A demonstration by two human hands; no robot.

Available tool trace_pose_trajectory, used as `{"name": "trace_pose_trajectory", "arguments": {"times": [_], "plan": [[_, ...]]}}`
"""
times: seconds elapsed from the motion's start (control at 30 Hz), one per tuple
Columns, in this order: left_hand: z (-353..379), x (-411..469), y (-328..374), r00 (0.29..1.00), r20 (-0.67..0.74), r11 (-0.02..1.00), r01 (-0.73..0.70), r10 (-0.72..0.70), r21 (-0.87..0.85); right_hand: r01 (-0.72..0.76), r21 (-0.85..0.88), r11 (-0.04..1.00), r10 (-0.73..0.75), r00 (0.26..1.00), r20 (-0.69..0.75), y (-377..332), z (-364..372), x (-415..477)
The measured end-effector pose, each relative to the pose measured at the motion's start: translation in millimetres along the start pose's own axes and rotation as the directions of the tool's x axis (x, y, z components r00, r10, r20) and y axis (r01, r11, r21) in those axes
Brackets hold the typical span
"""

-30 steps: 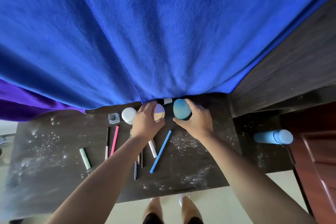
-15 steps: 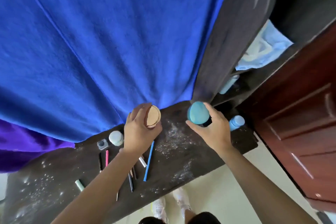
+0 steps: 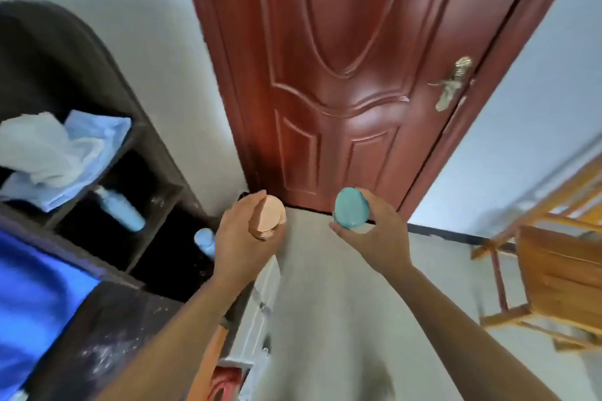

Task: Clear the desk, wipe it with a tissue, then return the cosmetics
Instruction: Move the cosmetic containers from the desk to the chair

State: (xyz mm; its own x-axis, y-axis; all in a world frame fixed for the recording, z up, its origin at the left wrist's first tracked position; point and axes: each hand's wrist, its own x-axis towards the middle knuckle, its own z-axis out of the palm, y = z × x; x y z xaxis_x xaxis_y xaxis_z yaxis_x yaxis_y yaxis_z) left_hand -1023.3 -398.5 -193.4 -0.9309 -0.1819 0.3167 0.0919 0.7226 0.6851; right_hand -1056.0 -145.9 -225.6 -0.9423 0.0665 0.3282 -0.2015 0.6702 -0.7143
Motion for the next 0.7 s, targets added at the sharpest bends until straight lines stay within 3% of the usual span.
{"name": "trace_pose_trajectory", "arguments": {"times": [0.3, 0.57, 0.7], "plan": [[252, 40, 215, 0.957, 0.213, 0.968, -0.155, 0.196, -0.197, -0.235, -0.092, 0.968, 0.209, 0.952, -0.225, 214, -217, 24], [405, 61, 351, 0.853, 0.354, 0.902, -0.263, 0.383, -0.342, -0.524, -0.147, 0.839, 0.428, 0.801, -0.419, 350, -347, 35], [488, 70, 393, 0.809, 0.433, 0.887, -0.214, 0.396, -0.41, -0.598, -0.135, 0.79, 0.465, 0.728, -0.503, 406, -385, 48]]}}
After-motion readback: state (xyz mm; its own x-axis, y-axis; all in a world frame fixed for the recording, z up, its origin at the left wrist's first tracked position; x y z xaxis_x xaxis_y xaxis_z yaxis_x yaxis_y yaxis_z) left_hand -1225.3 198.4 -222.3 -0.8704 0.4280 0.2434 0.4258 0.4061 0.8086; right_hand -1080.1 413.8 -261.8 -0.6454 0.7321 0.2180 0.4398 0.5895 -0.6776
